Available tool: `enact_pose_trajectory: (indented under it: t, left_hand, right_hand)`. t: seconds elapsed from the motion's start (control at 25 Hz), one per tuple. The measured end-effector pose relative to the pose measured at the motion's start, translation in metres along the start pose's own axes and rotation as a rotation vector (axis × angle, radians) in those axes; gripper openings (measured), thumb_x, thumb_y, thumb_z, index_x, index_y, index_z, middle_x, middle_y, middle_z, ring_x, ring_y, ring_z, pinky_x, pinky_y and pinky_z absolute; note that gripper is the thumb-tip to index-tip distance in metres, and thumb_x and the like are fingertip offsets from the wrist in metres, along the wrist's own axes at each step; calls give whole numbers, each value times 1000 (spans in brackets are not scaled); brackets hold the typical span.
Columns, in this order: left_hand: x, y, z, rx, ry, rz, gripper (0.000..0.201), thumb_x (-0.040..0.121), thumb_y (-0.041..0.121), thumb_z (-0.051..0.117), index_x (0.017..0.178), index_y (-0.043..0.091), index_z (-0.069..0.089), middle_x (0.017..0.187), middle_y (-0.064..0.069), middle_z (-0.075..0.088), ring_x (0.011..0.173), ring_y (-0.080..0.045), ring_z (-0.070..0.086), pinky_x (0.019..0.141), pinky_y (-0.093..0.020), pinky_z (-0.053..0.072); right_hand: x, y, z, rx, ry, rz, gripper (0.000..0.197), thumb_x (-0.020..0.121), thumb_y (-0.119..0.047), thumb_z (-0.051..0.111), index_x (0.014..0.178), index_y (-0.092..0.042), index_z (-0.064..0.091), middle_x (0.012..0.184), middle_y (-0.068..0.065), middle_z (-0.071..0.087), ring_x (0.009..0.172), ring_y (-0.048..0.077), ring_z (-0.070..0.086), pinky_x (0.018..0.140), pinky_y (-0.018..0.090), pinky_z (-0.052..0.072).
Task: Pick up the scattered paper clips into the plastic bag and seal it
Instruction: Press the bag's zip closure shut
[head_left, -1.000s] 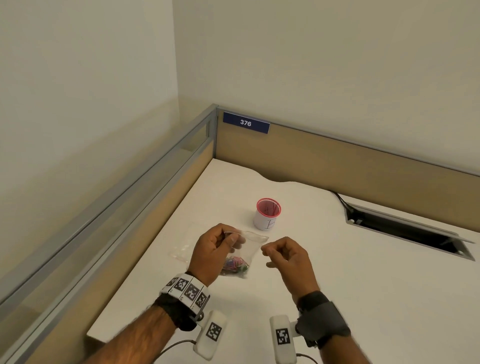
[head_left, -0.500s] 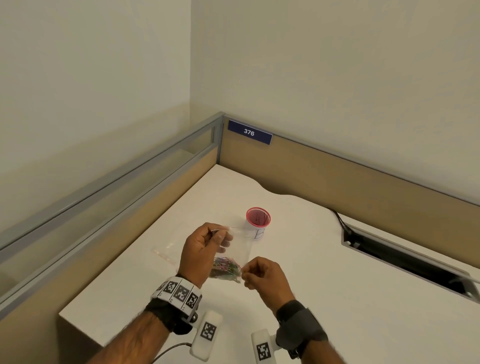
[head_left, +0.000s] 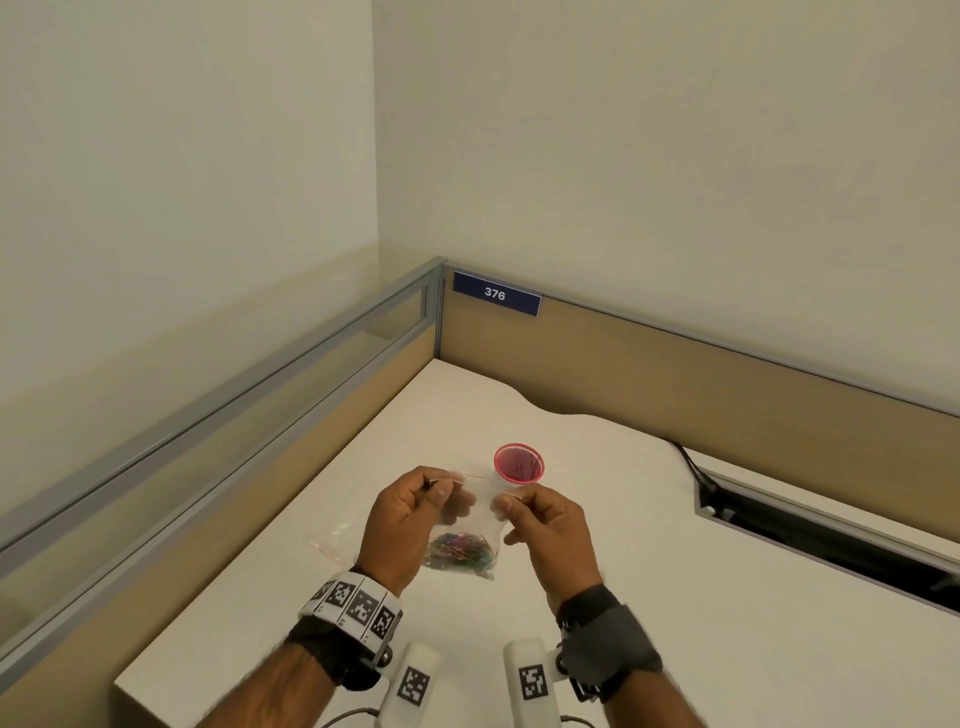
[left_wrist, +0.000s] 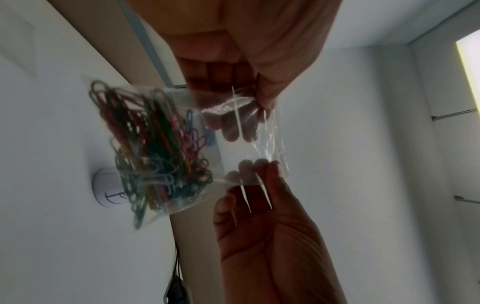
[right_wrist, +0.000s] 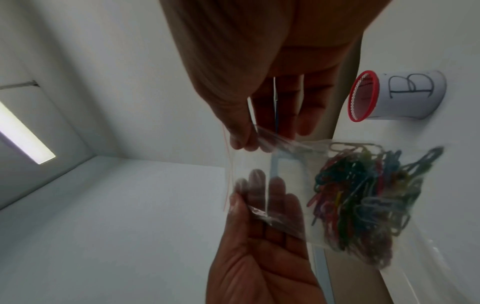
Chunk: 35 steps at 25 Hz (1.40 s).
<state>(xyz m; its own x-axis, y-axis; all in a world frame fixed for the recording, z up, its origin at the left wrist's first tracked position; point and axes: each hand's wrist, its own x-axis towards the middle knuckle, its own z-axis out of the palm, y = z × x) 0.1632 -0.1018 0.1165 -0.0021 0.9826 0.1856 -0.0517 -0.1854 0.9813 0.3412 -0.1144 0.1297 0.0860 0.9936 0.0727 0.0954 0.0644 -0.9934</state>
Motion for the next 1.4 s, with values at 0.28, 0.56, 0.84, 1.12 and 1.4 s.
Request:
enact_pose_trajectory:
  t: [0.28,0.56,0.84,1.12,1.4]
  left_hand:
    - [8,-5,-15,-56,18,-9,17,100,5,53,97,9,70,81,-12,77,78,-27,72,80,-41,59]
    - [13,-1,-23,31,-56,-6,19,85,9,77,101,17,71,88,-4,76,85,-18,72,78,-26,58]
    - [13,1,-15,283,-202,89,14,81,28,81,93,21,77,87,9,77,85,-6,70,77,-14,53]
    - [16,-1,-9,303,-199,69,6,82,17,79,87,20,76,82,7,76,83,-6,71,76,-15,54]
    - [22,2,-3,392,-196,154,13,80,16,76,78,28,71,77,12,72,80,-6,68,73,-14,52]
  right_hand:
    - [13,-9,4,118,-5,-15,5,84,2,64,87,0,68,85,15,73,74,18,68,58,29,56]
    - [10,-9,9,50,18,-21,8,83,0,64,83,-6,70,85,14,72,83,31,68,68,35,60]
    - [7,-1,20,-109,-25,-27,9,86,-9,65,81,-14,71,80,8,70,77,27,68,72,39,62]
    - [7,0,17,-93,-56,-18,6,85,-10,67,82,-13,71,80,9,70,76,28,68,70,37,62]
    - [12,-3,12,-101,-76,-13,4,85,-9,67,83,-11,70,81,10,70,77,27,67,69,36,62]
